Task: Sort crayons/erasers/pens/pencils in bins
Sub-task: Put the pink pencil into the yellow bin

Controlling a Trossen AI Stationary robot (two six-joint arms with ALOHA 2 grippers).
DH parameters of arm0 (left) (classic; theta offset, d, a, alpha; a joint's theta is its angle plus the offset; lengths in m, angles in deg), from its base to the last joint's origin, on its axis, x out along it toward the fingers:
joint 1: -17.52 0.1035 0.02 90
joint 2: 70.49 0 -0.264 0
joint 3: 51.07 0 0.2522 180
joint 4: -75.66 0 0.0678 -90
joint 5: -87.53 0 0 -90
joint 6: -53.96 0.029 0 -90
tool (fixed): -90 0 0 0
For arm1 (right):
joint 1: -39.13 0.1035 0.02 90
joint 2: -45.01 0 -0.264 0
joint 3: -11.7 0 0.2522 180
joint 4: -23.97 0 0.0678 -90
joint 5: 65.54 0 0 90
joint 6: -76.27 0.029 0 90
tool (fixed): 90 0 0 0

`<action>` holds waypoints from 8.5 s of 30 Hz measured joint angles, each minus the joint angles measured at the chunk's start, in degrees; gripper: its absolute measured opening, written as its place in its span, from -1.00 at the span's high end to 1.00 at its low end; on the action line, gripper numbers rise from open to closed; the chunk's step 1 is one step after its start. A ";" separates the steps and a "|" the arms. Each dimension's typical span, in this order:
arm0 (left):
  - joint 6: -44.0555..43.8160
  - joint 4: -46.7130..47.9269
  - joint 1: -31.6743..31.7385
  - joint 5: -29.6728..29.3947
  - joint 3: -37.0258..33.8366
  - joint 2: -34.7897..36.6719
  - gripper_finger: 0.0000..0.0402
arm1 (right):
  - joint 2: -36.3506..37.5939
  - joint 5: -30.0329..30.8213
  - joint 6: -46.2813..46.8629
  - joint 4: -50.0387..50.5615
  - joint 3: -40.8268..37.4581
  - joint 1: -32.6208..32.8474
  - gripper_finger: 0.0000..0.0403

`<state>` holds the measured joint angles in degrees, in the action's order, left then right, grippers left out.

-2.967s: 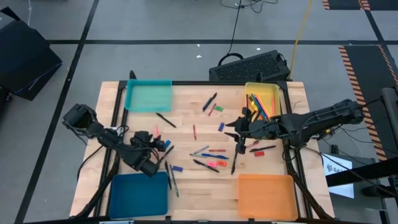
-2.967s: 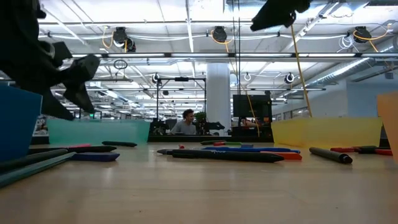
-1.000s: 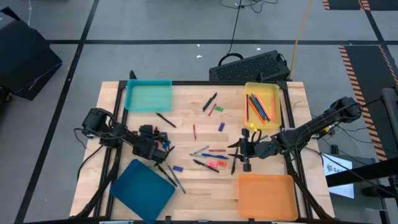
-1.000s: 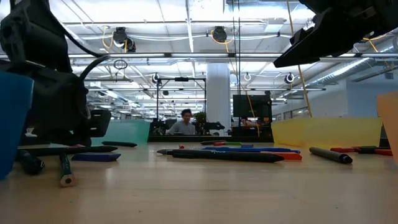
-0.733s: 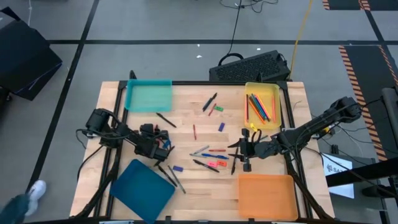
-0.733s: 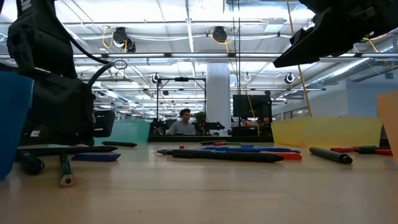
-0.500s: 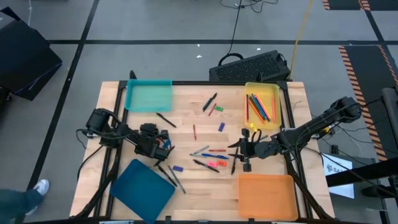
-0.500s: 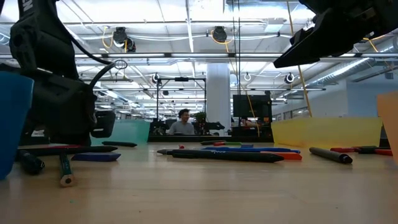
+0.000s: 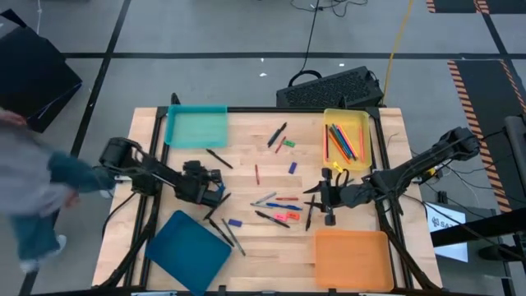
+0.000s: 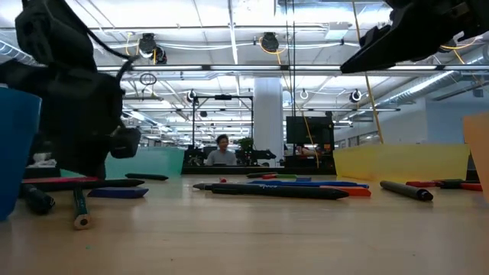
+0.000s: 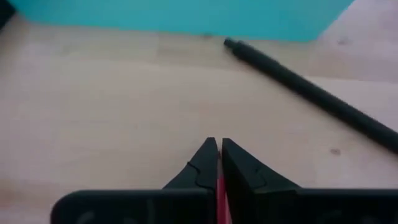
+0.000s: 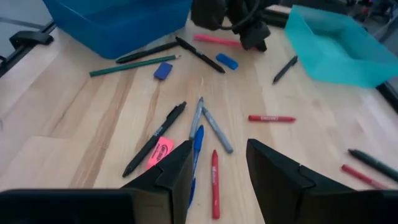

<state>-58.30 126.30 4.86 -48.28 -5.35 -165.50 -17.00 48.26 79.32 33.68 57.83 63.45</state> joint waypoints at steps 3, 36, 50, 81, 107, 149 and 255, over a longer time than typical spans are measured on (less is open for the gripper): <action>4.08 -0.17 0.91 -0.05 0.05 5.29 0.98 | 0.51 0.05 -1.77 0.36 0.15 0.26 0.30; 57.03 -64.20 8.29 -4.49 0.30 1.45 0.99 | 0.33 0.42 -4.52 5.57 3.09 -0.32 0.30; 73.33 -66.70 17.56 2.45 15.86 -13.97 1.00 | -0.05 0.42 -4.35 5.70 3.09 -0.37 0.30; 89.14 -57.33 13.74 13.20 23.75 -16.07 0.41 | -0.05 0.24 -6.09 5.71 3.09 -1.90 0.30; 75.86 -50.51 13.19 6.01 4.12 -3.98 0.25 | -0.05 0.03 -5.03 5.38 1.96 -1.75 0.30; 76.44 -49.52 13.55 14.26 12.67 -9.42 0.94 | 23.89 -0.09 0.94 15.55 1.85 -5.16 0.30; 83.94 -43.12 8.13 20.31 -6.40 38.42 0.77 | -6.52 -19.66 -12.91 17.37 20.88 -35.64 0.94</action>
<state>25.64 83.18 12.98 -27.97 -11.75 -127.08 -23.52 28.60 66.42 51.05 78.71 27.81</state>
